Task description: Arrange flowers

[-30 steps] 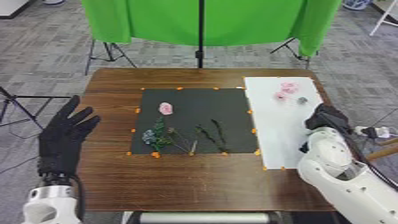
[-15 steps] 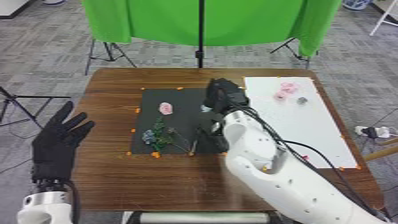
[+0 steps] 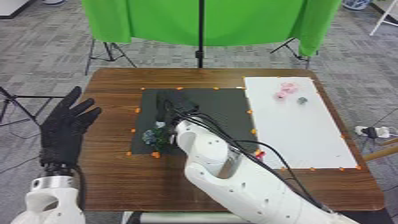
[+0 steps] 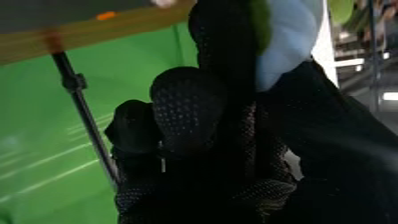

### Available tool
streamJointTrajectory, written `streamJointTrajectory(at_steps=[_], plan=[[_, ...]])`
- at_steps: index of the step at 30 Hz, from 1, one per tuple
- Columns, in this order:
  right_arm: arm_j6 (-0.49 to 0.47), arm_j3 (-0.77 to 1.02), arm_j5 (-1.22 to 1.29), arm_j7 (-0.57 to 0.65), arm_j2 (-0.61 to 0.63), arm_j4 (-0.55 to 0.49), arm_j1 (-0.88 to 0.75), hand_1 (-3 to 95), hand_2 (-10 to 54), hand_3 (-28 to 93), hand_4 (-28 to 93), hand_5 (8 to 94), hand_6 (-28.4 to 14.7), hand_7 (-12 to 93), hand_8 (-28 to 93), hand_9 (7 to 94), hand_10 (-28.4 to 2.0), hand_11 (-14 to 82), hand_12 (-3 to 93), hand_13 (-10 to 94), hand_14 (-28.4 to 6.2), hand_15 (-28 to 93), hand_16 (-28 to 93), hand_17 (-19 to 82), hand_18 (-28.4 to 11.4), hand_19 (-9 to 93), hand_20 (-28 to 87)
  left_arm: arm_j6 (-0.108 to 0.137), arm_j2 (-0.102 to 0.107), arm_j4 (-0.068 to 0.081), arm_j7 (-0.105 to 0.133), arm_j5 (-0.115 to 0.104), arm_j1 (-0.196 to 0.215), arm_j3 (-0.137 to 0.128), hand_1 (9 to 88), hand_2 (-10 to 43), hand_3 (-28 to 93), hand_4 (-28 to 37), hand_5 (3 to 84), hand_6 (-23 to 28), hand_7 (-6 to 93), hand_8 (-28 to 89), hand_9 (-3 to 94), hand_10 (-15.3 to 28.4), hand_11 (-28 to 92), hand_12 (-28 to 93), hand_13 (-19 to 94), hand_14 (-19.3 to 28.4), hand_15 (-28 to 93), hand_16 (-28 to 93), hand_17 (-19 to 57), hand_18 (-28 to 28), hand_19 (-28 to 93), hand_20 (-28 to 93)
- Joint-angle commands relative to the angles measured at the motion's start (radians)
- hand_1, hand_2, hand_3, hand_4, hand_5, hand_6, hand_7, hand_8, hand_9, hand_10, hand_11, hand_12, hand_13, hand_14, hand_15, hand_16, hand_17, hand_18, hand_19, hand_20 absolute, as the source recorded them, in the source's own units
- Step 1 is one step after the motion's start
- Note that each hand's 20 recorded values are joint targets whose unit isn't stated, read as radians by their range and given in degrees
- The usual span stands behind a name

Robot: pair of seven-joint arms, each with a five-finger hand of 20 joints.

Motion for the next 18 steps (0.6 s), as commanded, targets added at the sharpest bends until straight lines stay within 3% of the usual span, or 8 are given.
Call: streamJointTrajectory(at_steps=[1, 3, 11, 15, 18], plan=[[0.021, -0.064, 0.017, 0.043, 0.045, 0.028, 0.022, 59.3, -9.5, 70, -28, 81.7, 1.0, 28, 0, 89.6, -6.9, 15.5, 38.0, 74, -1.7, 70, 27, 36, -17.1, 93, 53, -0.026, -0.002, 0.016, -0.03, 0.013, -0.016, 0.012, 20.1, 7.0, 78, -28.3, 32.8, 5.7, 14.4, -11, 32.1, 17.6, 26, 11, 23, 24.7, 54, -8, -9.4, 26.0, 54, 22], [0.044, -0.101, -0.011, 0.051, 0.057, 0.033, 0.041, 59.0, -9.5, 70, -28, 81.1, 1.1, 27, 0, 88.2, -7.4, 16.3, 37.8, 72, -1.8, 71, 27, 35, -16.8, 93, 53, -0.025, -0.002, 0.016, -0.028, 0.013, -0.017, 0.013, 20.0, 7.0, 78, -28.3, 32.7, 5.6, 14.5, -11, 32.1, 17.6, 26, 11, 23, 24.7, 54, -8, -9.3, 26.0, 54, 22], [0.061, -0.134, -0.093, 0.069, 0.056, 0.032, 0.058, 53.7, -9.5, 70, -28, 77.8, 0.6, 25, -2, 81.9, -9.5, 19.5, 35.5, 65, -7.8, 78, 21, 32, -18.4, 93, 61, -0.035, -0.007, 0.019, -0.037, 0.02, -0.022, 0.015, 20.1, 7.0, 78, -28.3, 32.9, 5.7, 14.6, -11, 32.2, 17.5, 26, 11, 23, 24.6, 54, -8, -9.2, 26.0, 54, 22], [0.037, -0.131, -0.12, 0.065, 0.056, 0.03, 0.057, 48.9, -9.5, 71, -28, 74.0, 0.4, 23, -3, 71.1, -12.8, 32.1, 22.8, 58, -11.2, 81, 14, 30, -17.4, 93, 65, -0.037, -0.001, 0.019, -0.042, 0.017, -0.021, 0.019, 20.2, 6.9, 78, -28.3, 32.9, 5.7, 14.5, -11, 32.1, 17.6, 26, 11, 23, 24.7, 54, -8, -9.2, 25.9, 54, 23], [0.014, -0.113, -0.127, 0.052, 0.049, 0.025, 0.039, 46.2, -9.5, 73, -28, 72.9, 0.8, 22, -4, 68.8, -14.2, 35.8, 18.0, 57, -11.9, 81, 13, 30, -17.5, 93, 66, -0.034, -0.002, 0.018, -0.042, 0.017, -0.02, 0.017, 20.3, 6.9, 78, -28.3, 32.9, 5.8, 14.5, -11, 32.2, 17.7, 26, 11, 23, 24.6, 54, -8, -9.2, 25.9, 54, 23]])
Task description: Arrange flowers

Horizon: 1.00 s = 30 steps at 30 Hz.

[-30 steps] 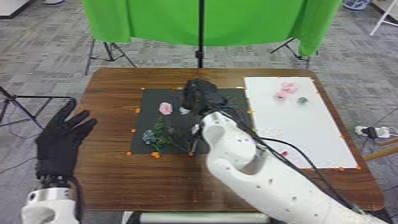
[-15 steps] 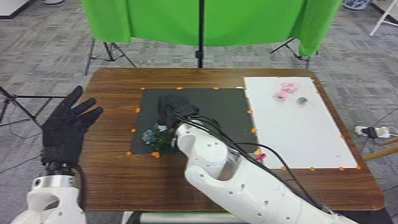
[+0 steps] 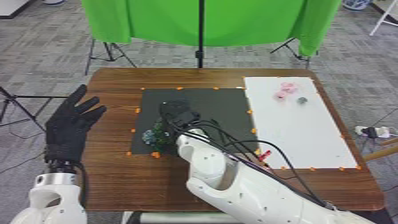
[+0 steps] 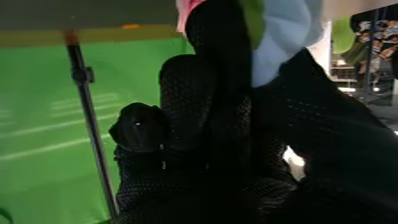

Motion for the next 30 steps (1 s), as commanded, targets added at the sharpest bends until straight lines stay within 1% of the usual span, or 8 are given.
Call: streamJointTrajectory(at_steps=[1, 6, 9, 10, 15, 20, 24, 30], plan=[[-0.035, 0.022, -0.032, -0.013, -0.009, -0.011, -0.009, 45.4, -9.5, 73, -28, 72.7, 0.9, 22, -4, 68.7, -14.4, 35.9, 17.7, 57, -11.9, 81, 13, 30, -17.5, 93, 67, -0.01, -0.004, 0.007, -0.019, 0.006, 0.006, 0.008, 20.3, 6.9, 78, -28.3, 32.9, 5.8, 14.5, -11, 32.2, 17.8, 26, 11, 23, 24.6, 54, -8, -9.2, 25.9, 54, 23], [-0.058, 0.029, -0.035, -0.02, -0.014, -0.017, -0.026, 43.3, -9.5, 75, -28, 72.3, 0.9, 21, -5, 68.5, -14.4, 36.4, 17.0, 57, -12.2, 82, 13, 29, -17.5, 93, 67, -0.014, -0.006, 0.006, -0.021, 0.008, 0.011, 0.008, 20.4, 7.0, 78, -28.3, 32.9, 5.8, 14.5, -11, 32.4, 17.8, 26, 11, 23, 24.7, 54, -8, -9.2, 25.9, 54, 23], [-0.056, 0.034, -0.042, -0.029, -0.016, -0.021, -0.029, 42.7, -9.5, 75, -28, 72.3, 1.0, 21, -5, 68.5, -14.4, 36.6, 16.9, 57, -12.2, 82, 13, 29, -17.5, 93, 67, -0.006, 0.004, 0.005, -0.014, -0.001, 0.014, 0.012, 20.6, 7.0, 78, -28.3, 32.9, 5.8, 14.5, -11, 32.4, 18.0, 26, 11, 23, 24.7, 54, -8, -9.2, 25.8, 54, 22], [-0.057, 0.041, -0.046, -0.033, -0.018, -0.024, -0.038, 42.5, -9.5, 75, -28, 72.3, 1.0, 21, -5, 68.5, -14.4, 36.6, 16.8, 57, -12.3, 82, 13, 29, -17.5, 93, 67, -0.007, 0.0, 0.004, -0.02, 0.002, 0.017, 0.011, 20.6, 7.0, 78, -28.3, 32.9, 5.8, 14.4, -11, 32.5, 18.0, 26, 11, 23, 24.7, 54, -8, -9.2, 25.8, 54, 22], [-0.035, 0.052, -0.053, -0.048, -0.021, -0.039, -0.04, 41.6, -9.5, 75, -28, 72.3, 1.0, 20, -6, 68.7, -14.4, 36.7, 16.7, 57, -12.4, 82, 12, 29, -17.6, 93, 67, 0.003, 0.003, 0.0, -0.013, -0.004, 0.03, 0.011, 20.8, 7.0, 78, -28.3, 32.9, 5.8, 14.5, -11, 32.5, 17.8, 26, 11, 23, 24.7, 54, -8, -9.2, 25.8, 54, 22], [-0.004, 0.1, -0.034, -0.062, -0.019, -0.076, -0.045, 39.9, -9.5, 76, -28, 72.4, 1.0, 20, -7, 68.8, -14.5, 36.6, 16.6, 57, -12.5, 82, 12, 29, -17.7, 93, 67, 0.012, -0.01, -0.011, -0.008, -0.005, 0.062, -0.006, 20.8, 6.8, 79, -28.3, 32.9, 5.8, 14.5, -11, 32.5, 17.9, 26, 11, 23, 24.6, 54, -8, -9.2, 25.8, 53, 22], [0.036, 0.114, 0.017, -0.032, 0.03, -0.114, -0.004, 39.3, -9.5, 76, -28, 72.3, 1.1, 20, -8, 68.9, -14.6, 36.4, 16.5, 57, -12.5, 82, 12, 29, -17.9, 93, 68, 0.02, -0.015, -0.018, 0.007, -0.011, 0.081, -0.013, 20.8, 6.8, 79, -28.3, 32.9, 5.8, 14.5, -11, 32.5, 17.9, 26, 11, 23, 24.6, 54, -8, -9.2, 25.8, 53, 22], [0.089, 0.148, 0.09, 0.067, 0.165, -0.141, 0.061, 38.5, -9.5, 77, -28, 72.3, 0.9, 20, -10, 69.5, -15.0, 35.7, 16.5, 57, -12.8, 82, 13, 29, -17.9, 93, 68, 0.035, -0.001, -0.022, 0.041, -0.027, 0.098, -0.007, 20.8, 6.8, 79, -28.3, 32.9, 5.8, 14.5, -11, 32.4, 17.7, 26, 11, 23, 24.6, 54, -8, -9.2, 25.8, 53, 22]])
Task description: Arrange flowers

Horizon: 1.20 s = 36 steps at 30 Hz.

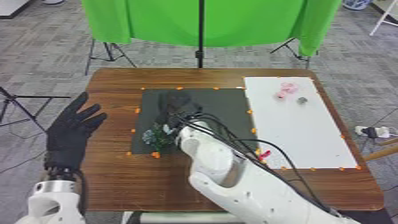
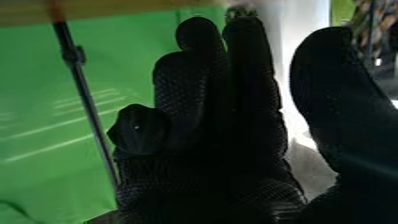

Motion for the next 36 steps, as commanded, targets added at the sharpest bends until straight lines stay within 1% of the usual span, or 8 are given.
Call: streamJointTrajectory(at_steps=[1, 2, 5, 9, 14, 20, 29, 36], plan=[[0.088, 0.05, 0.099, 0.13, 0.192, -0.043, 0.115, 38.6, -9.5, 77, -28, 72.2, 0.8, 20, -10, 69.5, -15.0, 35.4, 16.4, 57, -12.9, 82, 13, 29, -17.9, 93, 68, 0.028, -0.001, -0.01, 0.038, -0.023, 0.047, 0.0, 20.8, 6.8, 79, -28.3, 32.9, 5.7, 14.6, -11, 32.4, 17.8, 26, 11, 23, 24.6, 54, -8, -9.2, 25.8, 53, 22], [0.106, 0.058, 0.114, 0.15, 0.224, -0.045, 0.118, 38.6, -9.5, 77, -28, 72.0, 0.8, 20, -11, 69.5, -15.0, 34.9, 16.3, 57, -12.9, 81, 13, 29, -18.0, 93, 68, 0.033, 0.0, -0.01, 0.046, -0.028, 0.049, 0.004, 20.9, 6.8, 78, -28.3, 32.9, 5.7, 14.6, -11, 32.4, 17.8, 26, 11, 23, 24.6, 54, -8, -9.2, 25.8, 53, 22], [0.13, 0.113, 0.153, 0.212, 0.326, -0.054, 0.092, 38.3, -9.5, 78, -28, 70.8, 0.7, 19, -13, 69.4, -15.2, 33.1, 15.9, 57, -13.2, 81, 12, 29, -17.9, 93, 68, 0.034, -0.008, -0.012, 0.038, -0.022, 0.048, 0.0, 20.8, 6.8, 79, -28.3, 32.8, 5.7, 14.7, -11, 32.4, 17.8, 26, 11, 23, 24.6, 54, -8, -9.2, 25.8, 53, 22], [0.168, 0.187, 0.216, 0.304, 0.45, -0.037, 0.05, 37.8, -9.5, 79, -28, 65.5, 0.2, 17, -14, 67.6, -15.7, 29.7, 14.9, 57, -13.3, 81, 12, 30, -18.1, 93, 67, 0.036, -0.009, -0.011, 0.047, -0.027, 0.053, 0.004, 20.9, 6.8, 78, -28.3, 32.9, 5.7, 14.7, -11, 32.4, 17.9, 26, 11, 23, 24.6, 54, -8, -9.2, 25.7, 53, 22], [0.209, 0.237, 0.303, 0.403, 0.55, 0.016, 0.025, 36.8, -9.5, 80, -28, 59.8, -0.4, 16, -13, 63.6, -17.1, 25.9, 14.2, 56, -13.9, 80, 11, 30, -18.3, 93, 68, 0.037, -0.001, -0.008, 0.066, -0.033, 0.056, 0.01, 20.9, 6.8, 79, -28.3, 32.9, 5.8, 14.5, -11, 32.4, 17.8, 26, 11, 23, 24.6, 54, -8, -9.2, 25.7, 53, 22], [0.144, 0.244, 0.376, 0.442, 0.569, 0.094, 0.046, 35.9, -9.5, 80, -28, 56.5, -0.3, 16, -13, 59.9, -17.9, 22.4, 13.3, 54, -14.3, 79, 10, 30, -18.5, 93, 68, 0.033, -0.002, -0.01, 0.065, -0.033, 0.052, 0.014, 20.9, 6.8, 78, -28.3, 32.8, 5.8, 14.5, -11, 32.3, 17.8, 26, 11, 23, 24.6, 54, -8, -9.2, 25.7, 54, 22], [0.061, 0.183, 0.414, 0.39, 0.537, 0.209, 0.112, 34.3, -9.5, 81, -28, 50.9, 1.0, 16, -14, 52.5, -19.2, 17.9, 12.9, 49, -15.2, 79, 9, 26, -18.0, 93, 66, 0.032, -0.002, 0.0, 0.075, -0.035, 0.036, 0.029, 20.9, 6.8, 78, -28.3, 32.7, 5.7, 14.6, -11, 32.3, 17.7, 26, 11, 23, 24.5, 54, -8, -9.2, 25.6, 54, 22], [-0.016, 0.14, 0.397, 0.363, 0.492, 0.288, 0.174, 32.9, -9.5, 83, -28, 35.2, 1.9, 16, -13, 44.4, -21.3, 15.1, 12.8, 44, -16.5, 78, 6, 24, -18.2, 93, 63, 0.022, -0.01, 0.008, 0.072, -0.031, 0.022, 0.035, 20.9, 6.7, 79, -28.3, 32.7, 5.7, 14.8, -11, 32.2, 17.8, 26, 11, 23, 24.5, 54, -8, -9.2, 25.7, 54, 22]])
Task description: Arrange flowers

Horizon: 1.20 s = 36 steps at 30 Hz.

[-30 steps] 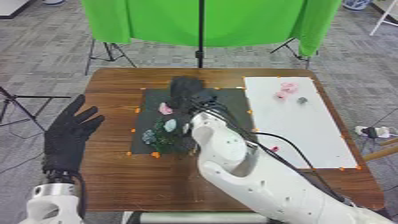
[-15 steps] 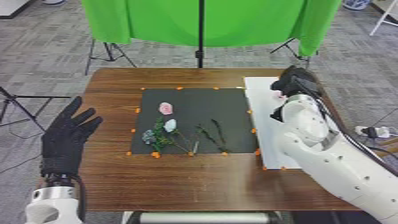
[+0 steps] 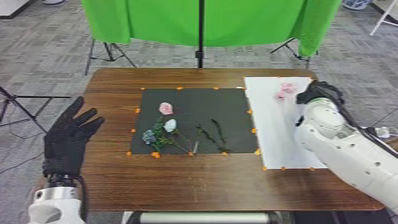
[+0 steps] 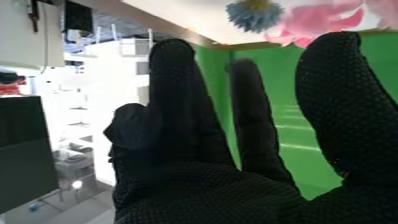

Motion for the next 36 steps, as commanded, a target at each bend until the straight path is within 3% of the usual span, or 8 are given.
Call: streamJointTrajectory(at_steps=[1, 10, 13, 16, 21, 23, 26, 36], plan=[[-0.099, -0.033, -0.028, -0.033, -0.066, 0.073, 0.069, 33.0, -9.5, 82, -28, 35.0, 2.2, 16, -13, 44.6, -21.2, 15.1, 12.8, 44, -16.4, 78, 6, 24, -18.2, 93, 63, -0.006, -0.012, 0.013, -0.004, -0.006, -0.008, 0.009, 20.9, 6.7, 79, -28.3, 32.7, 5.7, 14.8, -11, 32.2, 17.7, 26, 11, 23, 24.6, 54, -8, -9.2, 25.7, 53, 22], [-0.084, -0.036, -0.077, -0.02, -0.089, 0.126, 0.03, 42.9, -9.5, 80, -28, 61.4, 4.9, 19, -15, 68.6, -13.2, 20.8, 13.9, 60, -9.9, 73, 11, 27, -20.0, 93, 59, -0.01, -0.021, 0.014, -0.017, 0.0, -0.016, 0.006, 20.9, 6.7, 79, -28.3, 32.7, 5.7, 14.7, -11, 32.2, 17.6, 26, 11, 23, 24.5, 54, -8, -9.3, 25.6, 54, 22], [-0.032, -0.051, -0.104, -0.024, -0.081, 0.13, 0.016, 53.3, -9.5, 70, -28, 77.2, 3.9, 22, -4, 85.8, -7.6, 10.6, 27.5, 70, -4.6, 66, 22, 31, -19.4, 93, 59, -0.007, -0.028, 0.017, -0.018, -0.006, -0.012, 0.005, 20.9, 6.7, 79, -28.3, 32.7, 5.7, 14.8, -11, 32.2, 17.7, 26, 11, 23, 24.5, 54, -8, -9.2, 25.6, 53, 22], [0.035, -0.053, -0.13, -0.03, -0.075, 0.112, -0.002, 59.2, -9.5, 66, -28, 84.4, 3.8, 23, 0, 93.0, -5.2, 12.0, 31.5, 78, -3.1, 66, 22, 35, -18.7, 93, 59, -0.002, -0.03, 0.015, -0.014, -0.011, 0.005, 0.001, 20.9, 6.8, 79, -28.3, 32.7, 5.6, 14.8, -11, 32.3, 17.7, 26, 11, 23, 24.5, 54, -8, -9.3, 25.6, 54, 22], [0.225, -0.154, -0.161, 0.035, -0.018, -0.013, 0.063, 60.7, -9.5, 66, -28, 87.0, 2.8, 21, 2, 93.7, -4.6, 15.4, 30.9, 81, -2.7, 66, 22, 39, -19.1, 93, 60, 0.0, -0.037, 0.018, 0.0, -0.022, 0.018, -0.001, 20.9, 6.8, 78, -28.3, 32.7, 5.7, 14.9, -11, 32.2, 17.7, 26, 11, 23, 24.5, 54, -8, -9.2, 25.6, 53, 22], [0.251, -0.16, -0.186, 0.008, -0.031, -0.068, 0.086, 60.5, -9.5, 67, -28, 87.6, 2.4, 21, 2, 93.7, -4.5, 16.3, 30.6, 81, -2.7, 66, 22, 40, -19.3, 93, 60, 0.014, -0.021, 0.014, 0.032, -0.055, 0.038, 0.001, 20.8, 6.7, 79, -28.3, 32.7, 5.6, 15.0, -11, 32.2, 17.7, 26, 11, 23, 24.5, 54, -8, -9.3, 25.6, 54, 22], [0.264, -0.16, -0.231, -0.053, -0.054, -0.159, 0.095, 60.4, -9.5, 68, -28, 88.1, 2.1, 20, 2, 93.7, -4.6, 16.8, 30.2, 82, -2.9, 66, 22, 41, -19.6, 93, 60, 0.001, -0.024, 0.017, 0.044, -0.09, 0.04, -0.001, 20.7, 6.7, 79, -28.3, 32.8, 5.8, 14.9, -11, 32.5, 17.9, 26, 11, 23, 24.5, 54, -8, -9.2, 25.6, 53, 22], [0.128, -0.17, -0.242, -0.272, -0.268, -0.271, 0.026, 60.1, -9.5, 69, -28, 88.3, 1.8, 19, 3, 93.7, -4.8, 17.2, 30.0, 81, -3.3, 66, 22, 40, -19.3, 93, 61, -0.011, -0.039, 0.014, 0.011, -0.052, 0.043, -0.007, 20.5, 6.7, 79, -28.3, 33.1, 6.0, 15.0, -11, 32.6, 17.8, 27, 11, 24, 24.6, 54, -8, -9.2, 25.5, 53, 22]])
